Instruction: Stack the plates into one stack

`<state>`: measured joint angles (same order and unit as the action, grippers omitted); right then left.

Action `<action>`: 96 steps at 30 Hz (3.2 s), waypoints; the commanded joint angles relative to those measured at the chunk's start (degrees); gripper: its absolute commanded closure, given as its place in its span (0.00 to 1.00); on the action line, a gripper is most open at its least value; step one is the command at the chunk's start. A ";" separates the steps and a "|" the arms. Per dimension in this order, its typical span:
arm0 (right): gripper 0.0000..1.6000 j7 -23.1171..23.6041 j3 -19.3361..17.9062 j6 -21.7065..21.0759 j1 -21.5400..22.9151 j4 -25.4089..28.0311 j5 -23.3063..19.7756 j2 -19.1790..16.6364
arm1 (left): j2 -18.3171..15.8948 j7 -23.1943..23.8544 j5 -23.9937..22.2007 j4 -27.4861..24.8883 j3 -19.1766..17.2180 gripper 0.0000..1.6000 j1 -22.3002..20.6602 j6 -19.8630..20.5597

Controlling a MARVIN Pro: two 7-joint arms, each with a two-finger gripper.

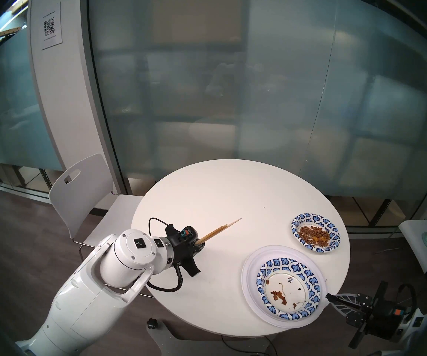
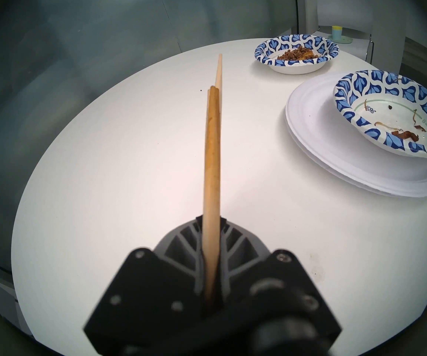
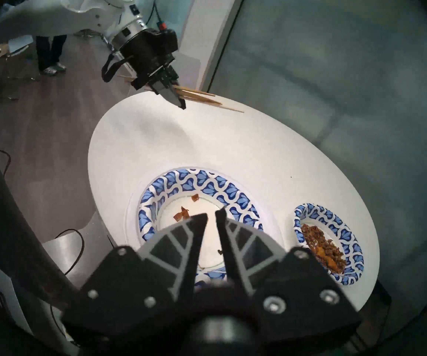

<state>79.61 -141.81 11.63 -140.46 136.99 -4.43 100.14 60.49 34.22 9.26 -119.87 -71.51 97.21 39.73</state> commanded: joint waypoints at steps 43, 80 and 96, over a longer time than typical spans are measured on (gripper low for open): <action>1.00 -4.42 2.05 -2.73 -0.10 -12.91 -1.30 7.64 | 0.50 -1.63 -1.78 0.54 -1.78 1.00 0.47 -0.56; 1.00 -7.13 4.41 -2.46 2.28 -20.07 1.58 8.17 | -0.48 -2.17 -3.50 -0.18 -3.34 1.00 1.38 -0.93; 1.00 -9.40 3.68 -5.40 6.91 -23.22 4.95 2.63 | -1.08 -2.17 -4.71 0.52 -5.49 1.00 1.05 -1.17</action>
<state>70.50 -137.50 7.20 -135.85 113.93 0.69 105.62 59.54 31.77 5.05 -118.76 -75.93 98.93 38.87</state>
